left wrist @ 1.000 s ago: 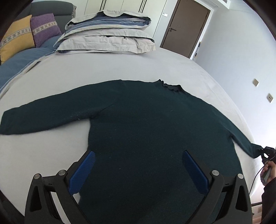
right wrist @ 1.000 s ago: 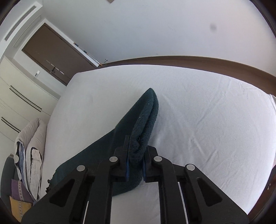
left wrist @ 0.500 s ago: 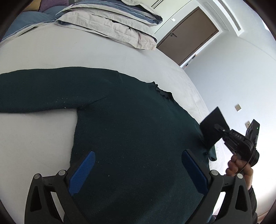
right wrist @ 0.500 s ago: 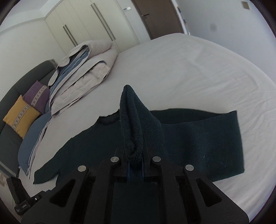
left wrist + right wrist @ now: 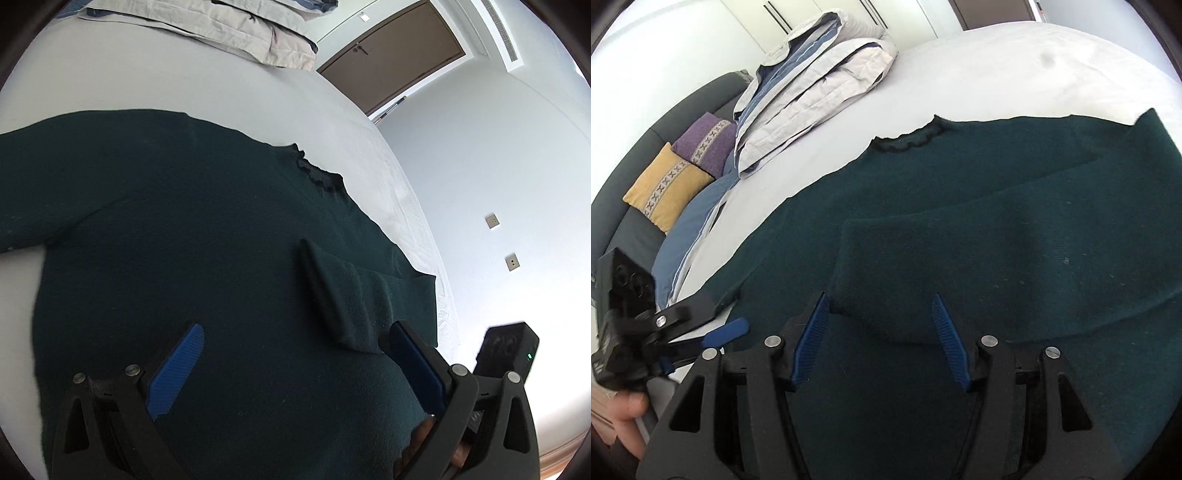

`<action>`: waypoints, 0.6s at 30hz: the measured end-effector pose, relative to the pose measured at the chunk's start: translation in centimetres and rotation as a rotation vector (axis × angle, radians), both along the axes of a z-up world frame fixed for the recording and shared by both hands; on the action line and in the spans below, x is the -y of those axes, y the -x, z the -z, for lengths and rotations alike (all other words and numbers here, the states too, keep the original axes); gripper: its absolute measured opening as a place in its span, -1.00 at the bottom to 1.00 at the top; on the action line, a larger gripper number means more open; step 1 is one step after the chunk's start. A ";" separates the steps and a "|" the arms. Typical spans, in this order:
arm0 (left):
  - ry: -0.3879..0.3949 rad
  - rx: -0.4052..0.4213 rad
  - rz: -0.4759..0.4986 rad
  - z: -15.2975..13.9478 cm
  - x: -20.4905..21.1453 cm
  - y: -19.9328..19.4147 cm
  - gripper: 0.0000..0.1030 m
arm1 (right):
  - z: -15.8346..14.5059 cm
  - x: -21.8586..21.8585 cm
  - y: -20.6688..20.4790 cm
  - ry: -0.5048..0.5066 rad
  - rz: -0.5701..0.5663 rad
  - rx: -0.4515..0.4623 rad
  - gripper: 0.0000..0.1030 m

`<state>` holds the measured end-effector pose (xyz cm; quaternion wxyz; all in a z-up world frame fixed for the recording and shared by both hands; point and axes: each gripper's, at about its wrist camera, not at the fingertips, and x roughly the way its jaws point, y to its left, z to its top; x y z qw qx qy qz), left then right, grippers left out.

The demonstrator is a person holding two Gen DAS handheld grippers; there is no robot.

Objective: Fold small clothes
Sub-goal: 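Fold the held sleeve across the sweater body with the right gripper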

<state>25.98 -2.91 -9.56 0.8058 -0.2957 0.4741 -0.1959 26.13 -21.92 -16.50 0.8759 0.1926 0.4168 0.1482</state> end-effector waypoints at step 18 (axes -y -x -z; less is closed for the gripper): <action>-0.113 0.096 0.028 -1.2 4.8 -6.3 -0.83 | 2.6 22.1 5.1 -0.513 0.416 -0.050 0.10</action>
